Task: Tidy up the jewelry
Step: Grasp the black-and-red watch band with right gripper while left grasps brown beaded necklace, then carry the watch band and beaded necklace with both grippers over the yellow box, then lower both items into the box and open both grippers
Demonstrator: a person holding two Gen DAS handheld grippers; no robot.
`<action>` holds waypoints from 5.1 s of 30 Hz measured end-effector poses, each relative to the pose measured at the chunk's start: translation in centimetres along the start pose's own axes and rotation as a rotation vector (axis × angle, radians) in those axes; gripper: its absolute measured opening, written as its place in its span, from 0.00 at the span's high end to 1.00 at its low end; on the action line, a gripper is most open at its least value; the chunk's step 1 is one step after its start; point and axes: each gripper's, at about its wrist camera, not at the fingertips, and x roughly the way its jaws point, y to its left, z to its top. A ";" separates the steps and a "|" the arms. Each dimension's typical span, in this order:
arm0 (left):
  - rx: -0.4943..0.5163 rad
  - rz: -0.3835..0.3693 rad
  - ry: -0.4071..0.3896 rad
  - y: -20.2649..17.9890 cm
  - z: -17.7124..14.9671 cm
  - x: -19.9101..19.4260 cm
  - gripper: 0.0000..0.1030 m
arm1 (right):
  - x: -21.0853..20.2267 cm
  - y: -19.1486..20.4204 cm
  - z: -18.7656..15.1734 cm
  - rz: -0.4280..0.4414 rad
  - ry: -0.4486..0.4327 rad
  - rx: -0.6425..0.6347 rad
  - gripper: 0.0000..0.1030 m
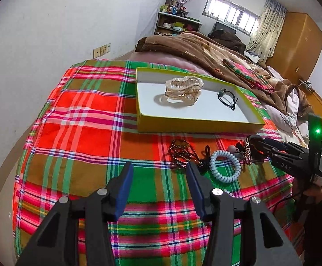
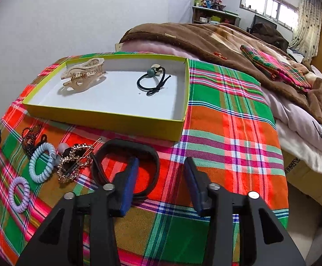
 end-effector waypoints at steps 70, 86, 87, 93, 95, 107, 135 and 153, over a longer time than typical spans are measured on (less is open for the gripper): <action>0.072 0.111 0.035 -3.6 1.0 3.1 0.85 | -4.8 -1.1 -1.0 0.042 -0.123 0.114 0.95; 0.061 0.059 -0.042 -3.7 3.3 0.2 0.86 | -6.5 -0.1 1.1 0.039 -0.162 0.097 0.95; 0.061 0.056 -0.044 -3.6 3.4 0.1 0.86 | -6.5 -0.1 1.2 0.039 -0.164 0.096 0.95; 0.059 0.037 -0.073 -3.6 4.6 -0.7 0.86 | -6.8 0.1 2.4 0.042 -0.174 0.092 0.95; 0.062 0.031 -0.084 -3.7 5.2 -0.9 0.86 | -6.8 0.0 3.0 0.046 -0.177 0.091 0.95; 0.057 -0.010 -0.121 -4.1 8.9 -0.2 0.86 | -4.4 -0.5 7.9 0.045 -0.161 0.102 0.95; -0.030 -0.018 -0.001 -1.9 8.6 6.6 0.86 | 6.6 1.4 13.3 -0.006 0.008 0.050 0.95; -0.056 0.020 0.055 -0.7 7.9 8.4 0.86 | 8.5 2.4 14.0 -0.006 0.042 0.010 0.94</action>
